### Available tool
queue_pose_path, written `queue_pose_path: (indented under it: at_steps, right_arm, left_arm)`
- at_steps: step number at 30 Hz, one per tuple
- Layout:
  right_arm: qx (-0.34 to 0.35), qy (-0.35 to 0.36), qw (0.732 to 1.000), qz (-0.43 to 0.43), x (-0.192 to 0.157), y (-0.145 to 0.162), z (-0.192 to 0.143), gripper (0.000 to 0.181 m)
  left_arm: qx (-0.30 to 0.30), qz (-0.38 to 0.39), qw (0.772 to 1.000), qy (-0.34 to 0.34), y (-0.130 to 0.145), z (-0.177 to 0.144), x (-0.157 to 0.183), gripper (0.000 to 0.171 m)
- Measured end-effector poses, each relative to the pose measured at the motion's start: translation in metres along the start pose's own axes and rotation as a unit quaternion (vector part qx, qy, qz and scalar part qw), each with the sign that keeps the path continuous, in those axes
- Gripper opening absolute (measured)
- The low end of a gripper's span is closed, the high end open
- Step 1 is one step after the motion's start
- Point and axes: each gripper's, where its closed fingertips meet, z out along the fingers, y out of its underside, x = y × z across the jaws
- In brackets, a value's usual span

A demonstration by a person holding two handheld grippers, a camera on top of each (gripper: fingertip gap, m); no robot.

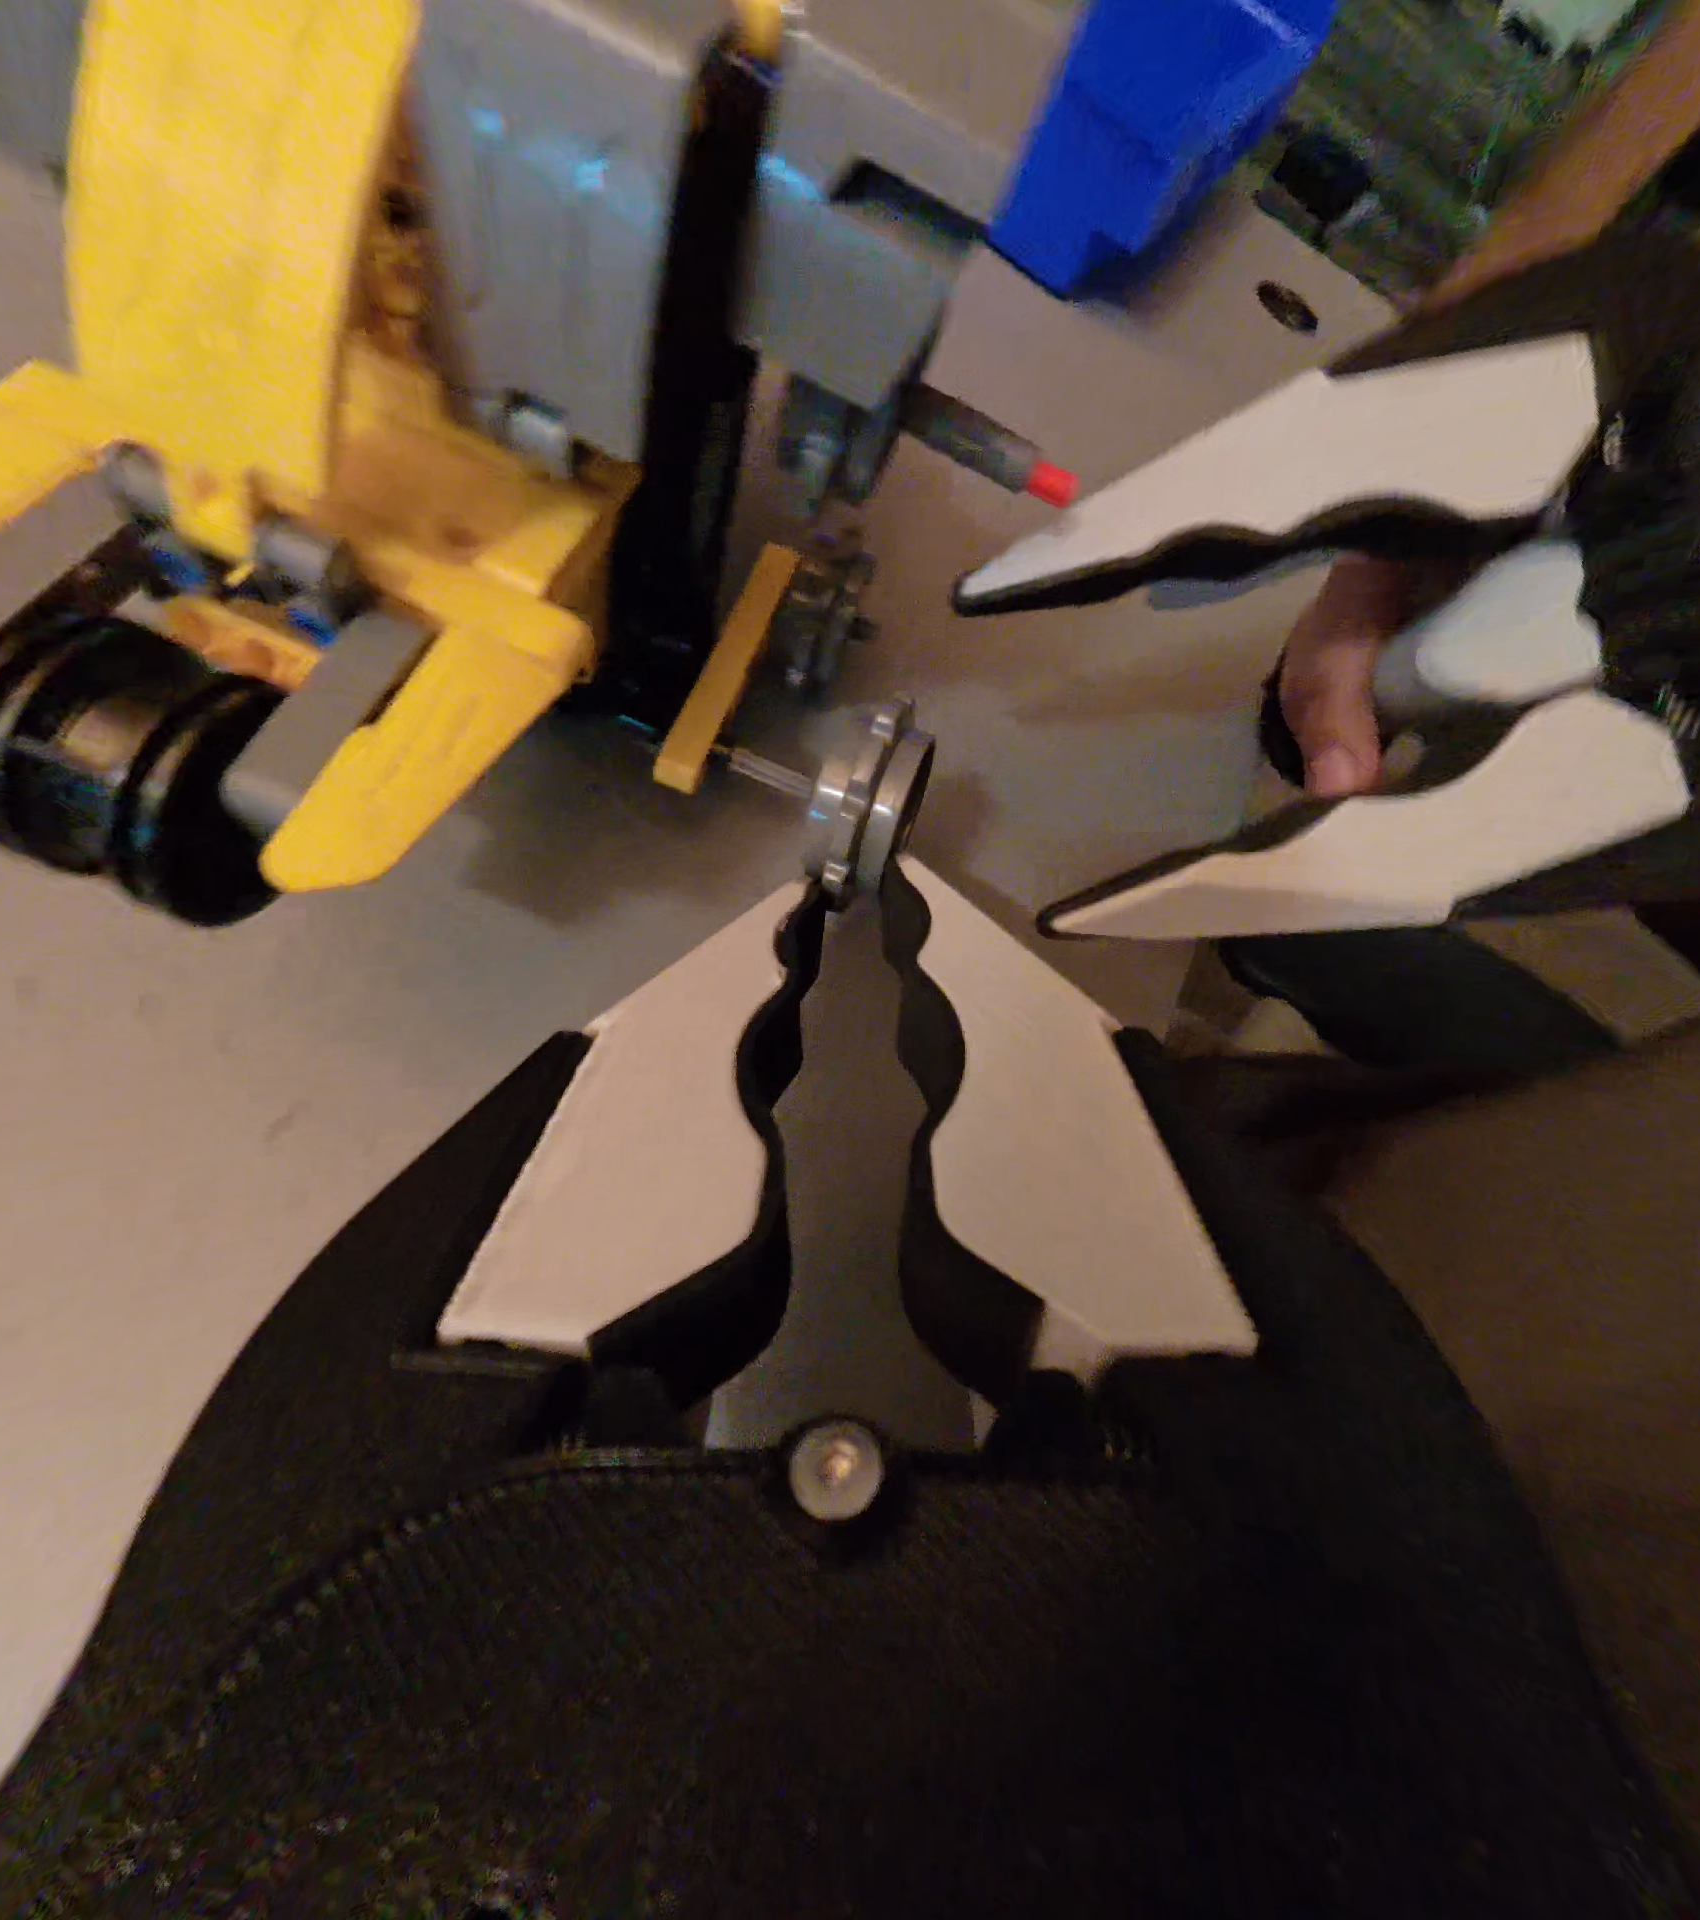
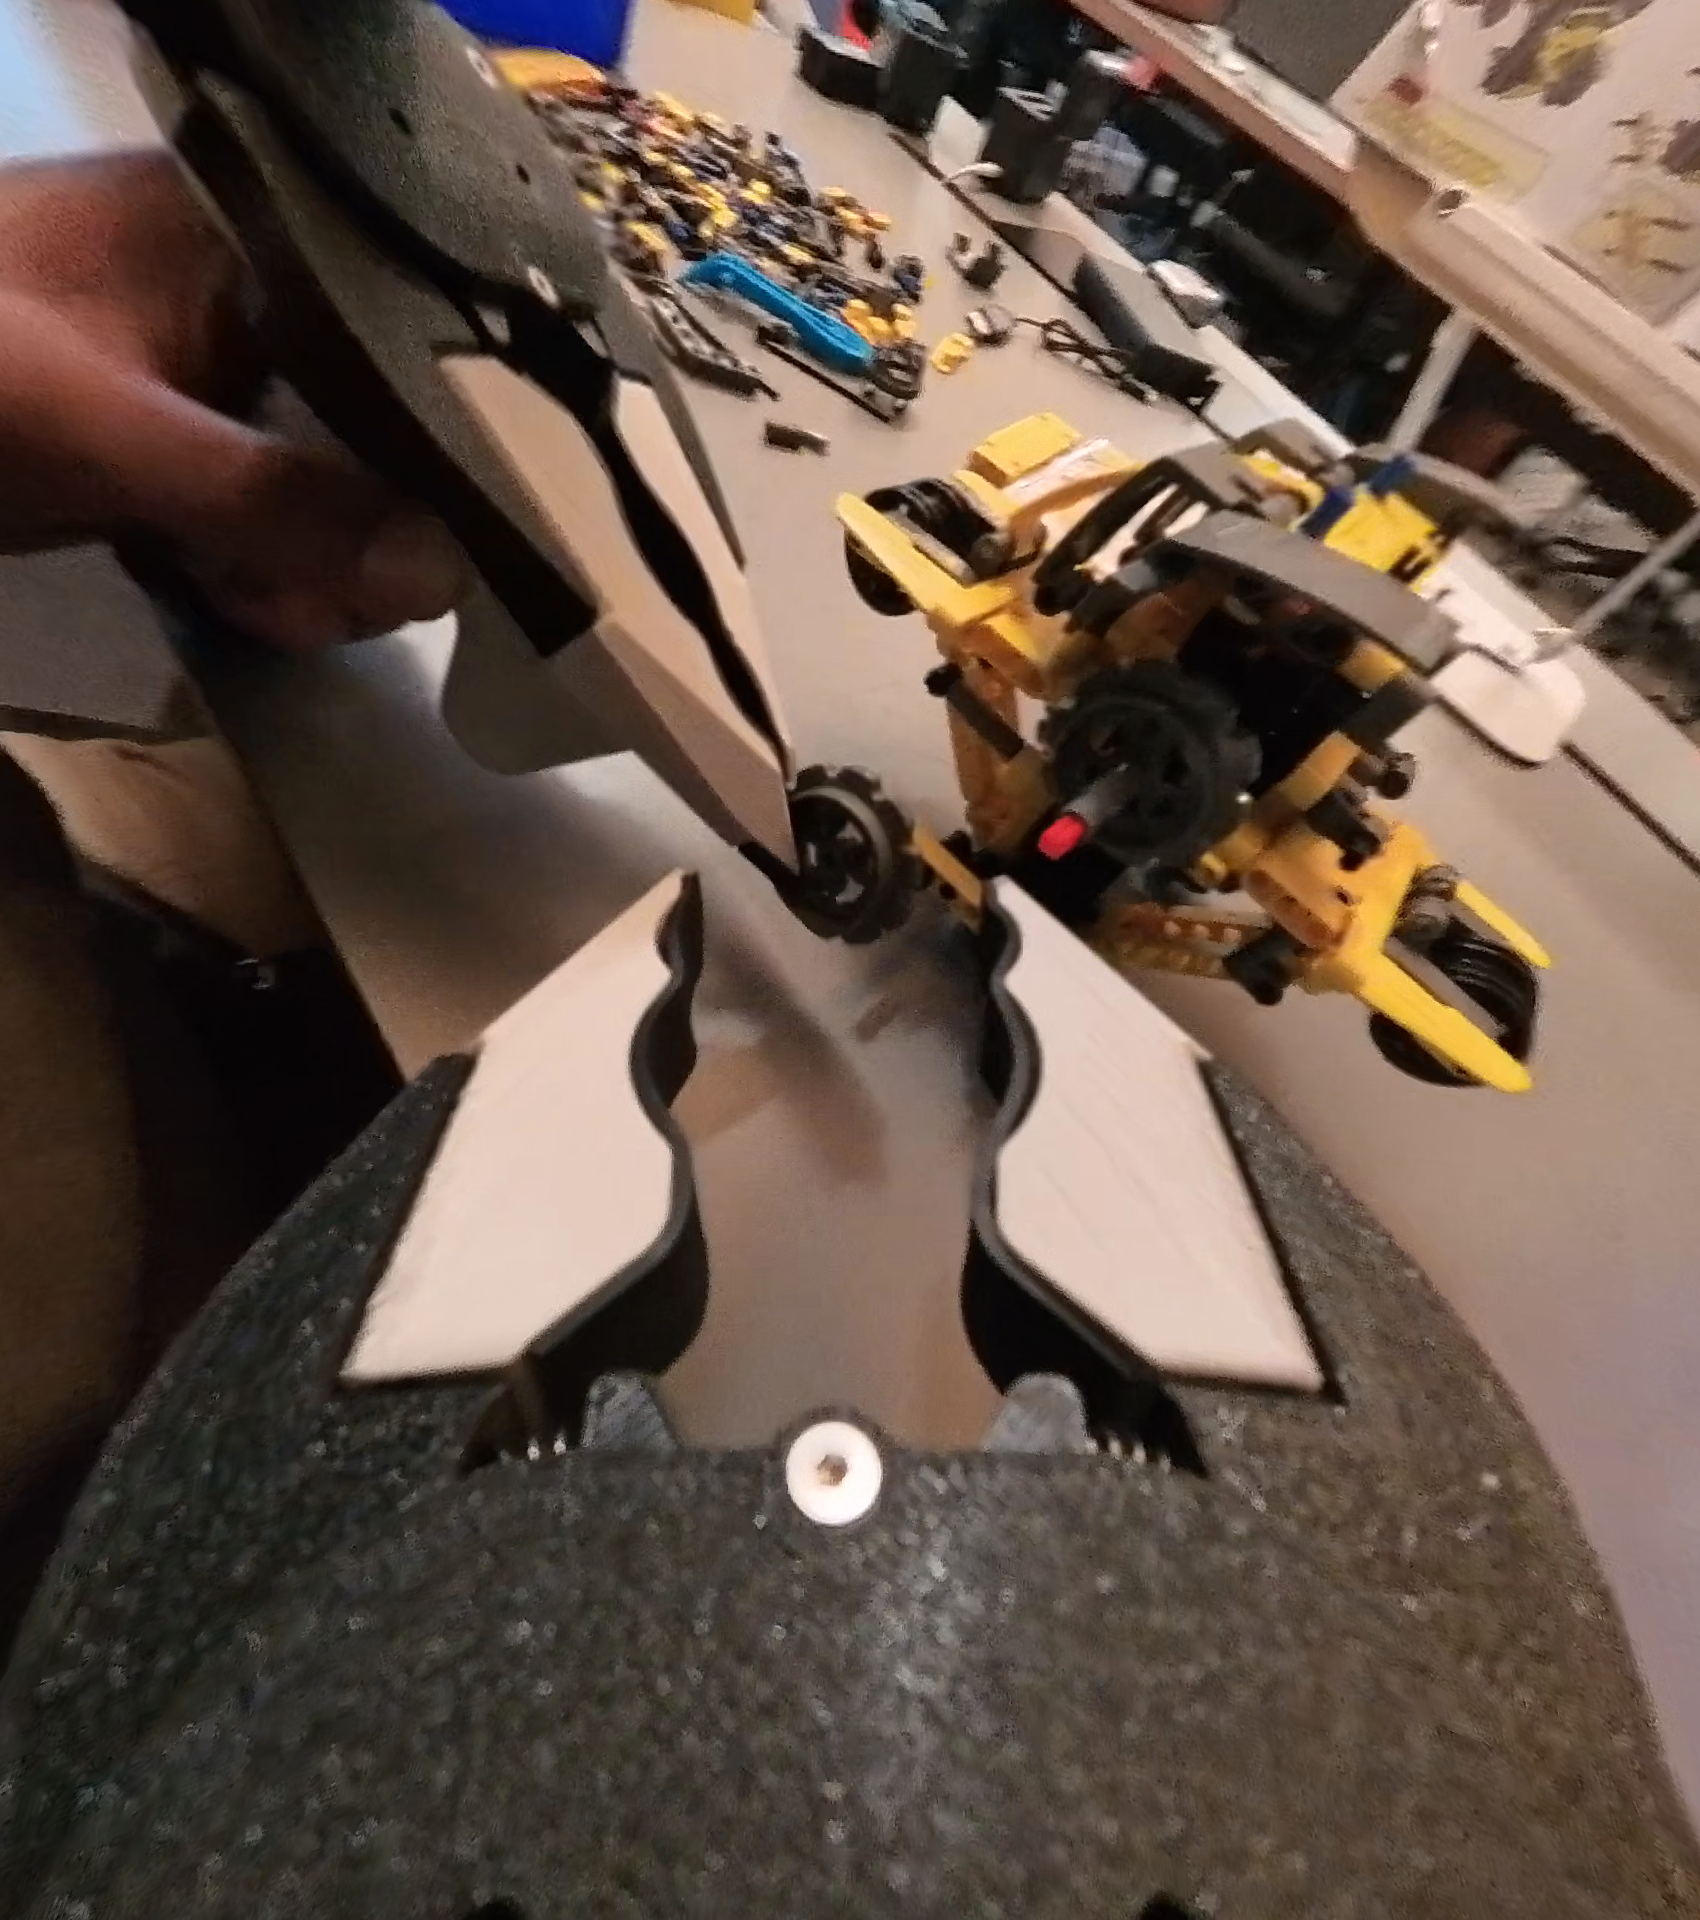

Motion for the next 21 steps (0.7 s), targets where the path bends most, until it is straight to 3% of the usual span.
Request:
queue_pose_path:
  at_steps: [5,9,14,16,17,21]
  right_arm:
    - [-0.062,0.080,0.991,-0.083,0.001,0.013,0.011,0.053]
    - [-0.056,0.092,0.992,-0.071,0.000,0.008,0.013,0.041]
    - [-0.044,0.077,0.995,-0.049,0.000,0.006,0.007,0.035]
    - [-0.037,0.061,0.997,-0.023,-0.002,0.006,0.004,0.035]
    - [-0.035,0.048,0.998,-0.004,-0.003,0.006,0.004,0.035]
    - [-0.007,-0.009,0.997,0.072,-0.016,0.001,0.001,0.035]
  left_arm:
    - [0.024,-0.120,0.989,0.078,-0.006,-0.001,0.007,0.009]
    - [0.026,-0.154,0.981,0.112,-0.005,0.000,0.016,0.009]
    - [0.030,-0.125,0.985,0.115,-0.004,-0.005,0.022,0.011]
    - [0.039,-0.125,0.984,0.121,-0.006,-0.008,0.023,0.032]
    - [0.046,-0.131,0.982,0.127,-0.007,-0.010,0.024,0.035]
    - [0.068,-0.155,0.972,0.163,-0.012,-0.016,0.030,0.014]
